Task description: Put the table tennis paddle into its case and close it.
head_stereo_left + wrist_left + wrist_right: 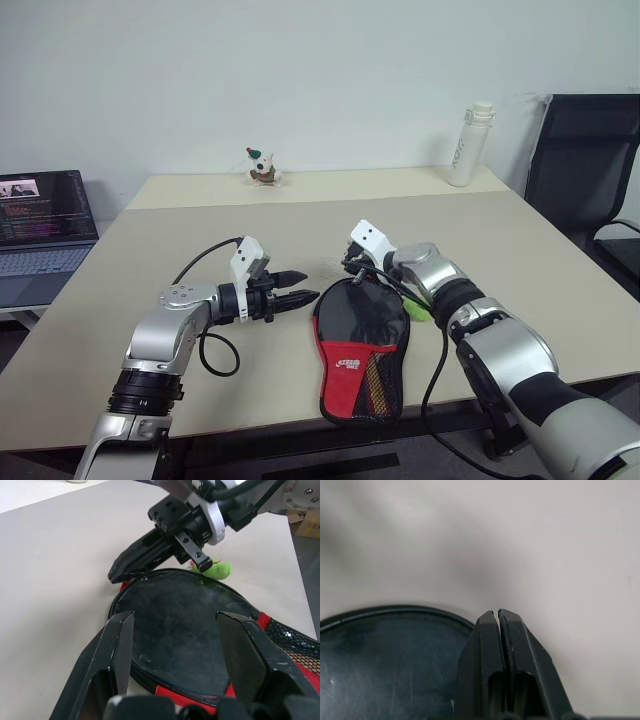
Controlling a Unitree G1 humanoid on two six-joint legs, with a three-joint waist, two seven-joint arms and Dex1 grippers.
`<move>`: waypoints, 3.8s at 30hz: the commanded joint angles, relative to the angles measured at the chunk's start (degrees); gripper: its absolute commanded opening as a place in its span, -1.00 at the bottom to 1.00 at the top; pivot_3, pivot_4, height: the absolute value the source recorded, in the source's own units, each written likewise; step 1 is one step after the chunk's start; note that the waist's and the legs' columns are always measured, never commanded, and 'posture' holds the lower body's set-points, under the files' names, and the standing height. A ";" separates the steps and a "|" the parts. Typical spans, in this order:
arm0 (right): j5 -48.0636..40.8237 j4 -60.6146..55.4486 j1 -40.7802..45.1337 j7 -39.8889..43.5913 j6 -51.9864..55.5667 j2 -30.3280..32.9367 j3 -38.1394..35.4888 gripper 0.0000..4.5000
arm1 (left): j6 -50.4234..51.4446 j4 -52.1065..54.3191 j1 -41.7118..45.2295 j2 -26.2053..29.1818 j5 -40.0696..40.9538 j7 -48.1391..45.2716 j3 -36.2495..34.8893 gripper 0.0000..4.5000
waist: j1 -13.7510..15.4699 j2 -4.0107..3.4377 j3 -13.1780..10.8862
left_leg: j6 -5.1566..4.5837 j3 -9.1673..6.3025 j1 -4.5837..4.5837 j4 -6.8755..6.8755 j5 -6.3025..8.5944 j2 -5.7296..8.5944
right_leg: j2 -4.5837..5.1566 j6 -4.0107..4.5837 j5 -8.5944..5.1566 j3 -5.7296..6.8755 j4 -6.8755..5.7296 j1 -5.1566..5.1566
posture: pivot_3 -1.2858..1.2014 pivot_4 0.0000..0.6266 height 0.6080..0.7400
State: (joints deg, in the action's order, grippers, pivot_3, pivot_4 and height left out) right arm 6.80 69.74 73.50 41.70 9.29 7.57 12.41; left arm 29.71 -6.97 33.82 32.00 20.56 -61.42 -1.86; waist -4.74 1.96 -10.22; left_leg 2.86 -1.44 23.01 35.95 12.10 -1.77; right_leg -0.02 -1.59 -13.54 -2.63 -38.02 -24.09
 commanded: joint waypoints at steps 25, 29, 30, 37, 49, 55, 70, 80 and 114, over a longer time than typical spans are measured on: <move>-15.30 -76.17 -32.41 5.03 41.25 13.81 -8.42 0.98 | -3.68 -1.81 2.50 -3.69 0.36 -1.89 3.58 0.26 | 1.04 -0.01 -0.01 | 0.00 -0.05 0.00 0.01 0.00 0.00 | -0.01 0.00 -0.03 0.04 -0.02 0.00 | 0.03 -0.52 1.00; -16.57 -80.06 -35.80 3.25 42.12 18.17 -11.42 0.98 | -7.68 -6.93 4.93 -6.16 -1.80 -2.69 6.36 0.26 | 1.56 -0.01 -0.01 | -0.01 0.00 -0.02 0.10 -0.01 0.00 | -0.01 0.03 -0.04 0.01 0.01 0.05 | 0.03 -0.52 1.00; -16.70 -81.25 -37.39 4.59 40.93 21.12 -12.04 0.98 | -9.90 -10.52 6.70 -7.52 -3.04 -3.32 7.73 0.26 | 1.95 0.01 0.00 | -0.01 0.01 -0.02 0.11 -0.01 0.02 | -0.01 0.02 -0.04 0.00 0.01 0.05 | 0.03 -0.52 1.00; -14.53 -83.43 -43.08 10.11 31.59 36.09 -9.46 0.98 | -22.89 -33.75 18.16 -14.22 -9.32 -7.16 11.72 0.26 | 2.86 0.02 -0.02 | -0.03 0.04 0.15 0.08 0.01 0.08 | 0.00 0.00 -0.05 0.02 0.29 0.01 | 0.03 -0.52 1.00; -8.24 -85.68 -49.49 6.84 23.17 40.43 -4.46 0.98 | -36.97 -53.44 22.87 -19.95 -18.26 -8.66 13.76 0.26 | 2.30 0.08 -0.06 | -0.05 0.02 0.18 0.08 0.03 0.07 | -0.03 -0.04 -0.06 0.00 0.31 0.00 | 0.03 -0.52 1.00; 0.27 -78.58 -47.93 1.68 13.22 39.35 -0.09 0.98 | -38.17 -55.21 21.95 -20.69 -19.62 -8.03 13.24 0.26 | 2.40 0.08 -0.06 | -0.05 0.02 0.14 0.08 0.02 0.07 | -0.03 -0.05 -0.06 0.01 0.26 0.02 | 0.03 -0.52 1.00; 7.23 -67.09 -44.23 -2.08 6.72 31.26 3.00 0.57 | -38.39 -56.86 22.42 -22.73 -20.87 -7.04 12.58 0.26 | 2.59 0.07 -0.05 | -0.05 0.02 0.02 0.09 0.02 0.07 | -0.04 -0.05 -0.06 0.00 0.15 0.09 | 0.03 -0.52 1.00; 8.18 -69.62 -46.23 -1.00 7.77 30.45 2.39 -0.97 | -38.05 -57.98 21.66 -24.41 -21.99 -6.53 13.00 0.26 | 2.88 0.06 -0.04 | -0.05 0.03 0.00 0.11 0.01 0.08 | -0.03 -0.04 -0.06 -0.02 0.13 0.12 | 0.03 -0.52 1.00; -5.31 -115.61 -77.14 16.83 24.26 48.86 -5.34 -0.99 | -40.30 -64.75 21.14 -29.81 -27.02 0.04 14.16 0.26 | 3.62 0.00 0.56 | -0.01 -0.21 -0.31 0.12 0.05 0.27 | 0.22 -0.07 -0.15 0.26 0.96 0.95 | 0.03 -0.52 1.00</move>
State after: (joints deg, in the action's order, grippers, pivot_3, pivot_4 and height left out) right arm 3.38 -42.70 -3.54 57.03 32.44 55.46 7.52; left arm -12.00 -68.28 57.03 3.40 -4.10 -61.40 10.81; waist -1.13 1.96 -9.66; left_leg 2.85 -1.66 22.69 36.07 12.15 -1.51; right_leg 0.20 -1.65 -13.70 -2.38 -37.07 -23.15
